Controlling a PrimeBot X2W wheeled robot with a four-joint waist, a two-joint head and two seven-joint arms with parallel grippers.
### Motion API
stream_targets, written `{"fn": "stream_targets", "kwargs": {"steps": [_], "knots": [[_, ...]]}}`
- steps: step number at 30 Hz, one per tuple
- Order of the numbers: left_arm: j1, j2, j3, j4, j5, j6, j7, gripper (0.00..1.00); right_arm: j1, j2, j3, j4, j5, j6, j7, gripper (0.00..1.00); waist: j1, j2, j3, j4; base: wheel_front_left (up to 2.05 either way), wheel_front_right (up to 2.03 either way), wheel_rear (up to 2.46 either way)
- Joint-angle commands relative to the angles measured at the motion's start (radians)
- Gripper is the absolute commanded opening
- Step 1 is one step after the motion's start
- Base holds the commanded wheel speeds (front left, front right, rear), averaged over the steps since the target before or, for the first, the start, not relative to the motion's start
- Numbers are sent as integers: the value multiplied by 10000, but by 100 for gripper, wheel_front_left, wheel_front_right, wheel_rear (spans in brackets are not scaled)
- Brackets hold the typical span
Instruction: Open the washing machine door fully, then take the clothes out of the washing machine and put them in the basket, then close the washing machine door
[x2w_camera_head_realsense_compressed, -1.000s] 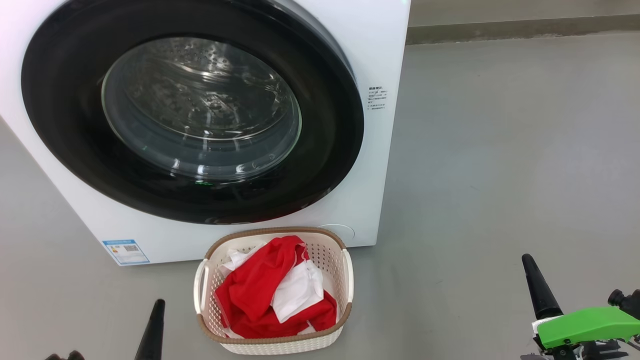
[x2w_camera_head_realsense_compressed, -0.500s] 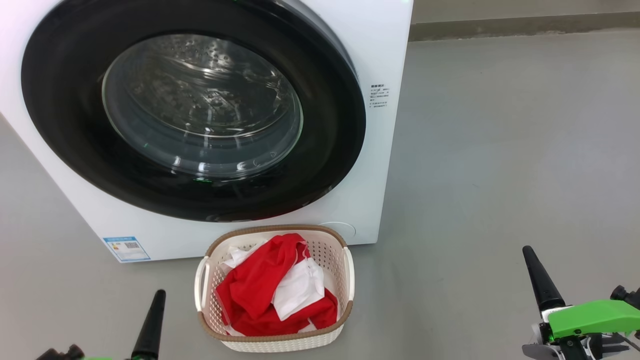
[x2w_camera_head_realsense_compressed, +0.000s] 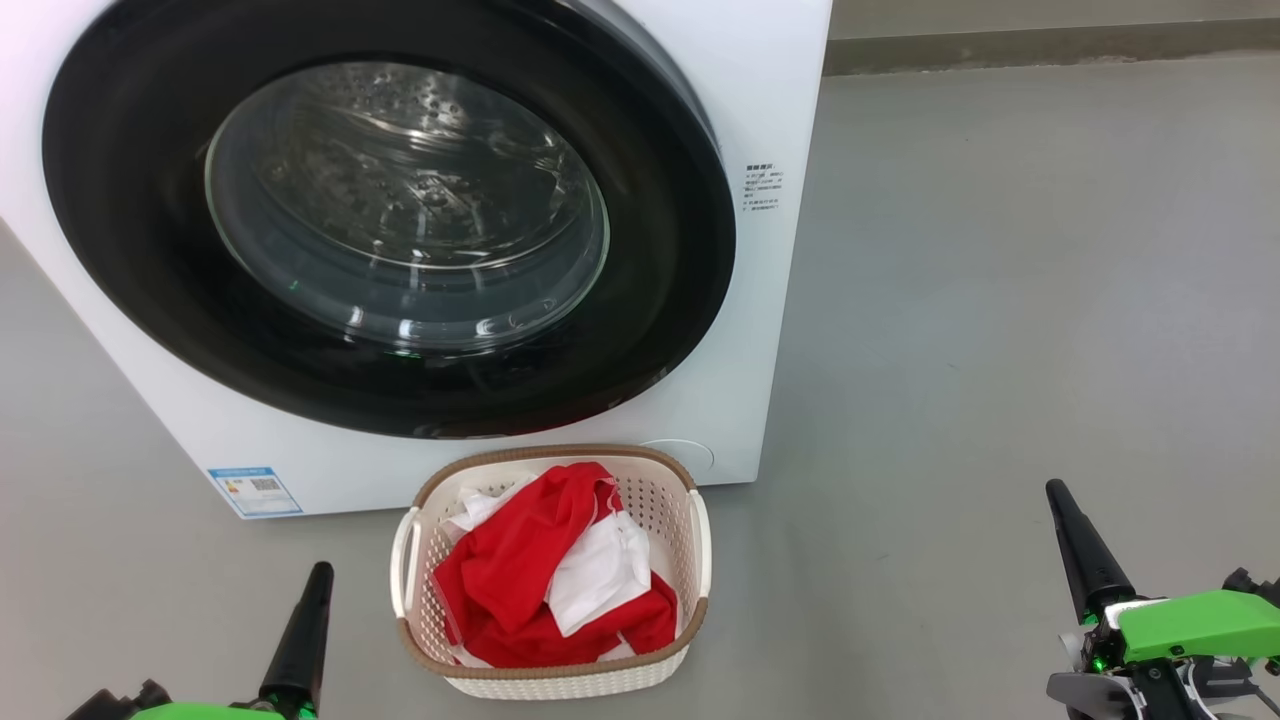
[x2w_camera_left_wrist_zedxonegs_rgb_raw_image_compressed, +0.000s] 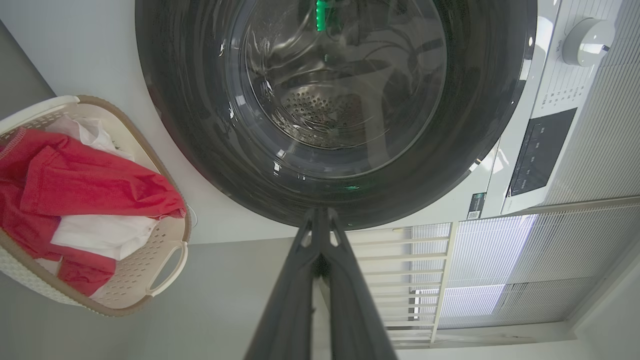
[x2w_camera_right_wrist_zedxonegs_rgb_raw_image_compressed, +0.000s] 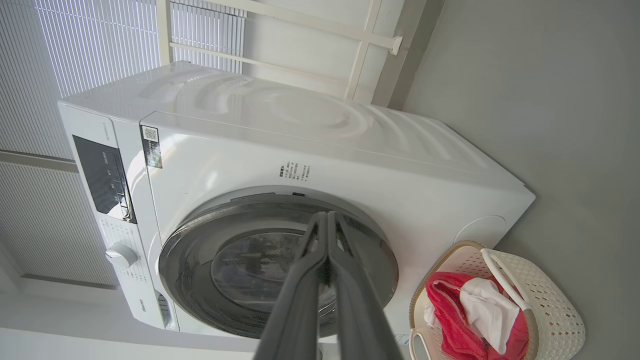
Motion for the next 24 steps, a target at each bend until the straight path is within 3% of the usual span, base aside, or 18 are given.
{"fn": "stream_targets", "kwargs": {"steps": [1,8,24], "knots": [[-463,169,342,-195,-365,-65,134,0,-510,-163,118,-300,337,-5,113,0,-1,0,9,5,0,0,0],[-587,177,375,-160,-1152,-69,335,0,-590,-173,84,-308,1135,-7,319,0,-1,0,47,26,0,0,0],[-589,177,374,-160,-1167,-69,338,0,-591,-173,84,-309,1150,-7,322,0,-1,0,47,26,0,0,0]]}}
